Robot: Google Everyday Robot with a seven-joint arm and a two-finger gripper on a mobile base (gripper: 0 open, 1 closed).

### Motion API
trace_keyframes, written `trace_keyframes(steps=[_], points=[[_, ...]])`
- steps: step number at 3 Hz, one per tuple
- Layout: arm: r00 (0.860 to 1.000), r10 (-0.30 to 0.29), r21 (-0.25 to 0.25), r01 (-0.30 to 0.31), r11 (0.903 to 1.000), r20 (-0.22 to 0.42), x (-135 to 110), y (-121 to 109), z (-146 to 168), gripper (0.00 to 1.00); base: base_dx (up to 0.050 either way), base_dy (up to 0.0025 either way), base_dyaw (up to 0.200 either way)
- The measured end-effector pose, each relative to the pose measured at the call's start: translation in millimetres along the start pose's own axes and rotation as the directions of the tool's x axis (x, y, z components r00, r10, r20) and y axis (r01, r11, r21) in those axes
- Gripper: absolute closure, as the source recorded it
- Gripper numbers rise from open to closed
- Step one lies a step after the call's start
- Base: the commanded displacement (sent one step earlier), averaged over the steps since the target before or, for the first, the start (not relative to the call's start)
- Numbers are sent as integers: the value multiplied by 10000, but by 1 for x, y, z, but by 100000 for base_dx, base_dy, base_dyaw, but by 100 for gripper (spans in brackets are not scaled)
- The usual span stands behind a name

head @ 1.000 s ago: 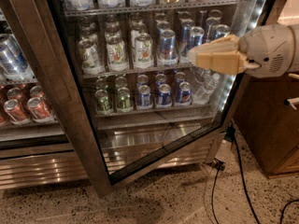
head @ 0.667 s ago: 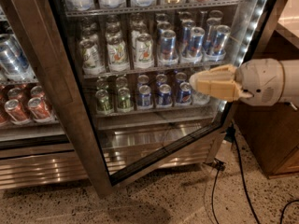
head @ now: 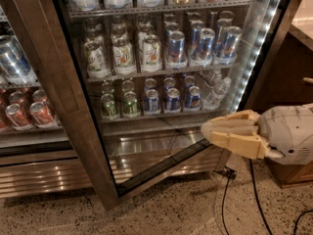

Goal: Open right fridge door

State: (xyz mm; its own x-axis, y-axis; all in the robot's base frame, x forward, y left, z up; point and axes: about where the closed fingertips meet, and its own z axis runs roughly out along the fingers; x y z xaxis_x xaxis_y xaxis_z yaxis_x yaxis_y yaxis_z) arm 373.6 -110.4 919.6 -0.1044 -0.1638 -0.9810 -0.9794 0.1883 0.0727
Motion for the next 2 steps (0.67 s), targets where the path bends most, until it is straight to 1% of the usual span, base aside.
trace_keyframes(steps=[2], points=[[10000,0,0,0,10000,0,0,0,0,100,-4471,208,-9042]])
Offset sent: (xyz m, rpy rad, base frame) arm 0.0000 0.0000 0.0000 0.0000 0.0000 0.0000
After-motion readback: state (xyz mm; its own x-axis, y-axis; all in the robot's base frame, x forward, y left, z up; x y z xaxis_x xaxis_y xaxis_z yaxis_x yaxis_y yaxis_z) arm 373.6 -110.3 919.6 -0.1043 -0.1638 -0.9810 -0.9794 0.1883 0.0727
